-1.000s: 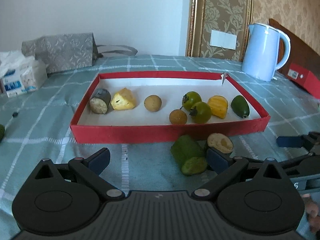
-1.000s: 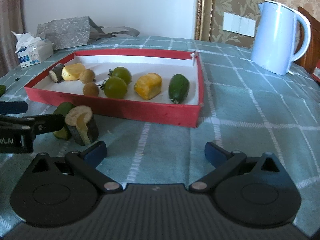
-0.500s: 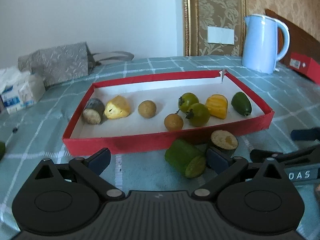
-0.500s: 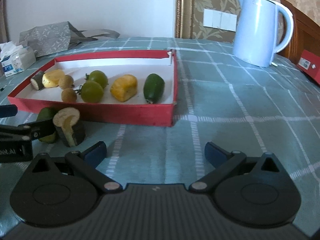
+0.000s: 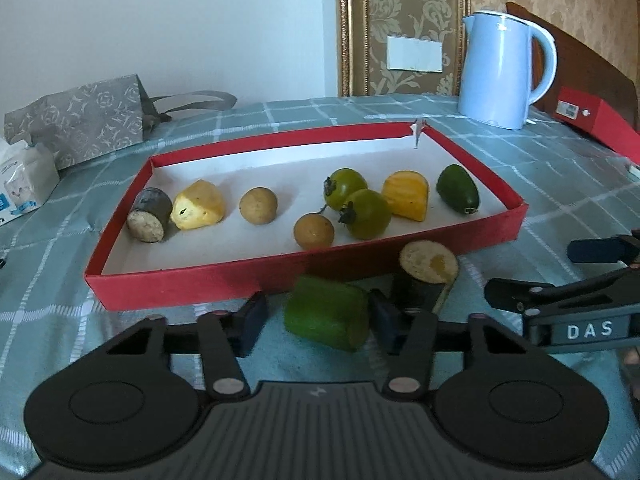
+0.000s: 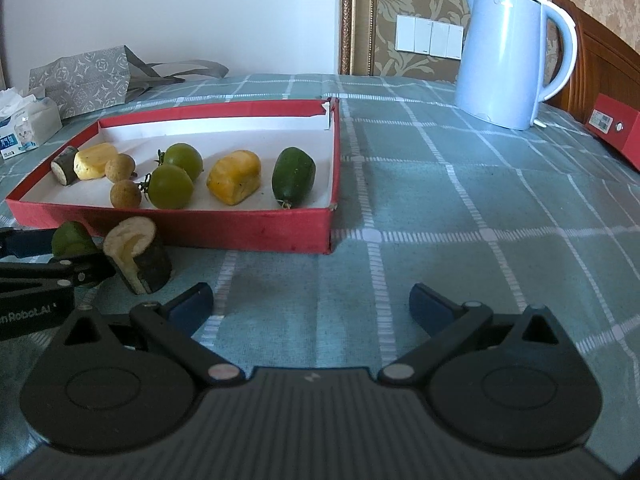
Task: Organize fruits
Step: 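Grasp the green cucumber chunk with the left gripper, then lift the cucumber chunk with the left gripper while the right grasps the white-fleshed zucchini piece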
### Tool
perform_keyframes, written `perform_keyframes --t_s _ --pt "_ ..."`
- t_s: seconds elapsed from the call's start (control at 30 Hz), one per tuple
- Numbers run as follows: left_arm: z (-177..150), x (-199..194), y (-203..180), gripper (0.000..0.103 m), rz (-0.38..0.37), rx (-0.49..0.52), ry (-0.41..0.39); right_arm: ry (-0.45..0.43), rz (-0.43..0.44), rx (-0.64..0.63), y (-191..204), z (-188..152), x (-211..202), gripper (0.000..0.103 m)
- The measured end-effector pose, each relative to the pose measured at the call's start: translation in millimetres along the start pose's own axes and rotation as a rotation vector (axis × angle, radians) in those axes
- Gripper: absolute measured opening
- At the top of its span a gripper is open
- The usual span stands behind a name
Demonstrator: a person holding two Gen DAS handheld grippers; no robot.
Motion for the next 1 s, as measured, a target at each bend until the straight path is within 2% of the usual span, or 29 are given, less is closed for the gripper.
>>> perform_keyframes --t_s 0.07,0.23,0.33,0.57,0.73,0.87,1.0 --pt "-1 -2 -1 0.042 -0.003 0.007 -0.004 0.000 0.000 0.000 0 0 0 0.103" --pt "-3 -9 9 0.042 0.013 -0.024 -0.008 0.000 0.000 0.000 0 0 0 0.103" --pt "-5 -18 19 0.042 0.052 -0.036 -0.028 -0.002 0.005 0.000 1 0 -1 0.103" --pt "-6 -34 42 0.042 0.124 -0.065 -0.069 -0.075 0.103 -0.060 18 1 -13 0.103" --pt "-6 -33 54 0.042 0.149 -0.111 -0.062 -0.125 0.157 -0.129 33 1 -22 0.103" --pt "-6 -34 57 0.042 0.158 -0.120 -0.068 -0.124 0.165 -0.134 34 2 -21 0.103" --pt "-7 -33 58 0.042 0.173 -0.116 -0.056 -0.095 0.196 -0.074 31 4 -16 0.103"
Point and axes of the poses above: each gripper's, at about its wrist camera, not at the fingertips, and x roughly the way its jaws point, y to its left, z to its top, the point moved 1 cm from there along x, roughly the way its jaws point, and after that the axes turned 14 degrees about -y, right-handed, at the moved point
